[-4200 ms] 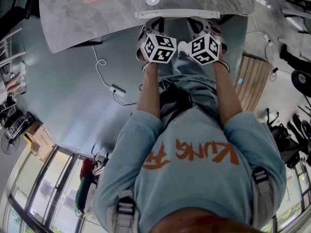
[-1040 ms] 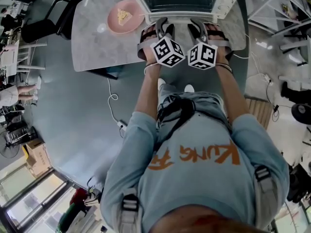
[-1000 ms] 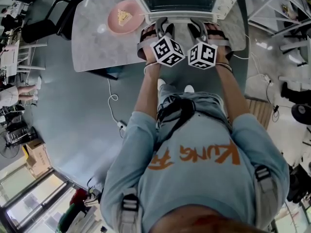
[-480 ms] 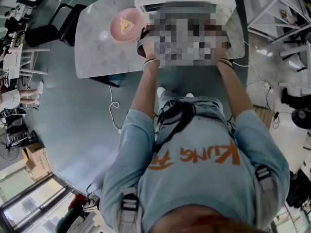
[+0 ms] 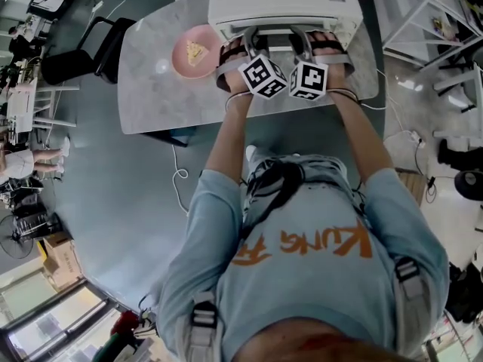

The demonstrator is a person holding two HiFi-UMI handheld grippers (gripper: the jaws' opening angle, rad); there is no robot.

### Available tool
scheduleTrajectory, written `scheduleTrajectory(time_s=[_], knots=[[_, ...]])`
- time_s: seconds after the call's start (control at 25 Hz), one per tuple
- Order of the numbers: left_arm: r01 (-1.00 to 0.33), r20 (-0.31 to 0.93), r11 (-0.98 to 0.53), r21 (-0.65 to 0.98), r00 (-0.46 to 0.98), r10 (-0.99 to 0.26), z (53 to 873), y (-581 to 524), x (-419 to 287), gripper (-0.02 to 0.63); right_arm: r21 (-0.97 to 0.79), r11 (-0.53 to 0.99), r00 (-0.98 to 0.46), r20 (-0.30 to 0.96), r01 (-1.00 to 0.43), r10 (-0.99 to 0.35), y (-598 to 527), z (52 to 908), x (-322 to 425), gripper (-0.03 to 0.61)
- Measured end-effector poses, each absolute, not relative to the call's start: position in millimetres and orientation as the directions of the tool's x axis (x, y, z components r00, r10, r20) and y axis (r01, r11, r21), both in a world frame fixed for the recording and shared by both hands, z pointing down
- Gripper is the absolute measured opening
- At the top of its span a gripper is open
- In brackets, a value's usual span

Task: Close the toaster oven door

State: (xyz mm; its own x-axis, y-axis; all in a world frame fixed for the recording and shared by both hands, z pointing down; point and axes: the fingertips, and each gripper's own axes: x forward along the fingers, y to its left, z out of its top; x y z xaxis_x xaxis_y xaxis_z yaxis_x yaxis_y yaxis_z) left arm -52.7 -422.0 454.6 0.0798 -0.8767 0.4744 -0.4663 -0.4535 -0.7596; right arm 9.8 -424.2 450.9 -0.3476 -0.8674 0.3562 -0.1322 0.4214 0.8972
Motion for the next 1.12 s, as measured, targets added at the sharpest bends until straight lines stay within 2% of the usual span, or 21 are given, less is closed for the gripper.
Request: scheduleTrajectory(time_s=[0.36,0.6,0.68,0.8,0.96,1.12], knots=[[-0.463,0.468,-0.451,-0.763,0.087,-0.88,454,-431,-54,0.14,0.906,0.396,-0.339,0.33,-0.15,-0.881,-434,449,9,0.114],[-0.477,0.514,-0.507,-0.718,0.129,-0.848,453,-429,-52,0.143,0.868,0.467,-0.35,0.391,-0.167,-0.852,-433,451,10,0.121],[-0.503,0.539,-0.539,-0.676,0.161,-0.827,454,-426,-52,0.151,0.833,0.522,-0.366,0.435,-0.185,-0.823,-429,456,9,0.142],[-0.549,0.558,-0.572,-0.609,0.216,-0.801,448,-419,-50,0.179,0.792,0.573,-0.388,0.47,-0.211,-0.793,-423,452,11,0.212],[-0.627,0.48,-0.549,-0.553,0.299,-0.825,417,-411,-42,0.179,0.754,0.601,-0.448,0.456,-0.264,-0.769,-412,429,12,0.216],[-0.771,0.332,-0.47,-0.429,0.349,-0.876,369,-411,-43,0.175,0.62,0.605,-0.537,0.326,-0.5,-0.778,-414,378,10,0.178]])
